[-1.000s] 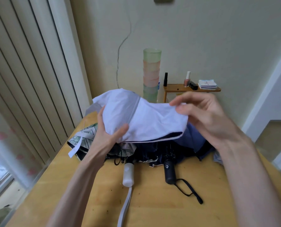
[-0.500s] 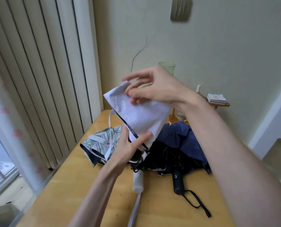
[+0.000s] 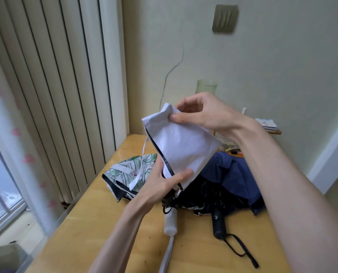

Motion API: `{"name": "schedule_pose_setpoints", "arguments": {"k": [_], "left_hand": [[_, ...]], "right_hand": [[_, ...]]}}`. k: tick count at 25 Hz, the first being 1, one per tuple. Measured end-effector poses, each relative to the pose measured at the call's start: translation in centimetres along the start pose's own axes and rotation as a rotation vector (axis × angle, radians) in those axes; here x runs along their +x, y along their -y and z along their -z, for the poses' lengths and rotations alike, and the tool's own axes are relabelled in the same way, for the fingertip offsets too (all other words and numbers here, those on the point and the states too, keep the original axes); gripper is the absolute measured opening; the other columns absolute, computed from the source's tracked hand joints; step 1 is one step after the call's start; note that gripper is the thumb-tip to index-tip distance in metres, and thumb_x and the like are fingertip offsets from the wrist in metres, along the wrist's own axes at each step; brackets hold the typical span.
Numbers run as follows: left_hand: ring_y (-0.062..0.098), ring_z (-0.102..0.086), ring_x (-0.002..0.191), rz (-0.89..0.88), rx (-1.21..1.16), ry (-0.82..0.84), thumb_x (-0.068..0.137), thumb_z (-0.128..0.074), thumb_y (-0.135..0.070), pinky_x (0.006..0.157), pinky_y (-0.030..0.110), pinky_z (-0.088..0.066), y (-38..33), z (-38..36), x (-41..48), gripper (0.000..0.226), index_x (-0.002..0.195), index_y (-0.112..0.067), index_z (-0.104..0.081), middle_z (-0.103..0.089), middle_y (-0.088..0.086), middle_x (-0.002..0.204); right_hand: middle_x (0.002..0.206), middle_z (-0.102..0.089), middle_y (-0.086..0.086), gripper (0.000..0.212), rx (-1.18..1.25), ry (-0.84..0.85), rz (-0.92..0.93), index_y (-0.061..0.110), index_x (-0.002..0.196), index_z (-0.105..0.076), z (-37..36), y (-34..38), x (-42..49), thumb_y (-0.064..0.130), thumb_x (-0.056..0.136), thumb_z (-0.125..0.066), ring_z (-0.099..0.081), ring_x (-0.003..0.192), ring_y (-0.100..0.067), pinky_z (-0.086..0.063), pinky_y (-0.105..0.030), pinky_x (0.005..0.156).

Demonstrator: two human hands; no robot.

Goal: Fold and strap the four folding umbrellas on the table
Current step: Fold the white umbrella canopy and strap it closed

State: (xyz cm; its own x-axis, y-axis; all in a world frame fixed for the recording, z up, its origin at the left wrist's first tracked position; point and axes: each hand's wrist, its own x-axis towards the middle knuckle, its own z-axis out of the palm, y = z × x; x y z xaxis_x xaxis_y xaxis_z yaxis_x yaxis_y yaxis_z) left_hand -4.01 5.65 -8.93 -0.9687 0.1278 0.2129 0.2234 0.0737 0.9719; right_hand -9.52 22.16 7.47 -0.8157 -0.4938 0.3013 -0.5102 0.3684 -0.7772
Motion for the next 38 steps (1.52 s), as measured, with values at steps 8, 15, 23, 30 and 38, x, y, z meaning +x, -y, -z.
{"name": "schedule_pose_setpoints", "arguments": {"k": [8,15,23,30,38], "left_hand": [[-0.038,-0.044,0.105,-0.014,0.109,-0.03,0.076,-0.09,-0.041,0.084,-0.005,-0.039,-0.8,-1.1,-0.3,0.083,0.136,-0.046,-0.033,-0.047,-0.039,0.127],[-0.018,-0.049,0.126,-0.015,0.042,0.01,0.078,-0.084,-0.06,0.099,0.01,-0.047,-0.4,-1.4,-0.1,0.091,0.152,-0.043,-0.034,-0.054,-0.032,0.138],[0.029,-0.057,0.058,0.061,-0.256,0.011,0.099,-0.059,-0.057,0.052,0.032,-0.049,-0.9,-0.1,0.3,0.058,0.133,-0.011,-0.052,-0.067,0.02,0.076],[0.03,-0.051,0.053,-0.013,-0.299,-0.049,0.1,-0.04,-0.045,0.051,0.033,-0.041,-2.0,-0.5,0.4,0.049,0.079,-0.011,-0.069,-0.058,0.034,0.067],[0.032,-0.06,0.06,-0.037,-0.141,-0.105,0.085,-0.042,-0.046,0.056,0.033,-0.047,-1.7,0.2,0.2,0.054,0.097,0.003,-0.062,-0.065,0.033,0.073]], "right_hand": [[0.087,-0.079,-0.009,0.035,-0.059,-0.096,-0.103,0.013,0.113,-0.078,-1.3,0.5,1.9,0.02,0.082,-0.092,-0.069,0.071,-0.009,-0.056,-0.024,0.072],[0.078,-0.078,-0.001,0.016,-0.139,-0.178,-0.133,0.017,0.085,-0.082,-1.9,0.0,2.5,0.031,0.084,-0.09,-0.066,0.068,-0.007,-0.05,-0.025,0.068],[0.117,-0.076,0.014,0.05,-0.152,-0.086,-0.11,0.036,0.115,-0.077,0.6,-3.0,-2.1,0.071,0.079,-0.07,-0.068,0.115,-0.003,-0.053,-0.031,0.106],[0.133,-0.069,0.014,0.074,-0.076,-0.216,-0.183,0.038,0.128,-0.071,-2.1,-4.5,-2.9,0.088,0.073,-0.067,-0.06,0.129,-0.008,-0.046,-0.033,0.109],[0.076,-0.064,0.007,0.022,-0.006,-0.276,-0.218,0.017,0.084,-0.072,-2.6,-3.2,-2.3,0.037,0.091,-0.08,-0.057,0.071,-0.009,-0.04,-0.027,0.068]]}}
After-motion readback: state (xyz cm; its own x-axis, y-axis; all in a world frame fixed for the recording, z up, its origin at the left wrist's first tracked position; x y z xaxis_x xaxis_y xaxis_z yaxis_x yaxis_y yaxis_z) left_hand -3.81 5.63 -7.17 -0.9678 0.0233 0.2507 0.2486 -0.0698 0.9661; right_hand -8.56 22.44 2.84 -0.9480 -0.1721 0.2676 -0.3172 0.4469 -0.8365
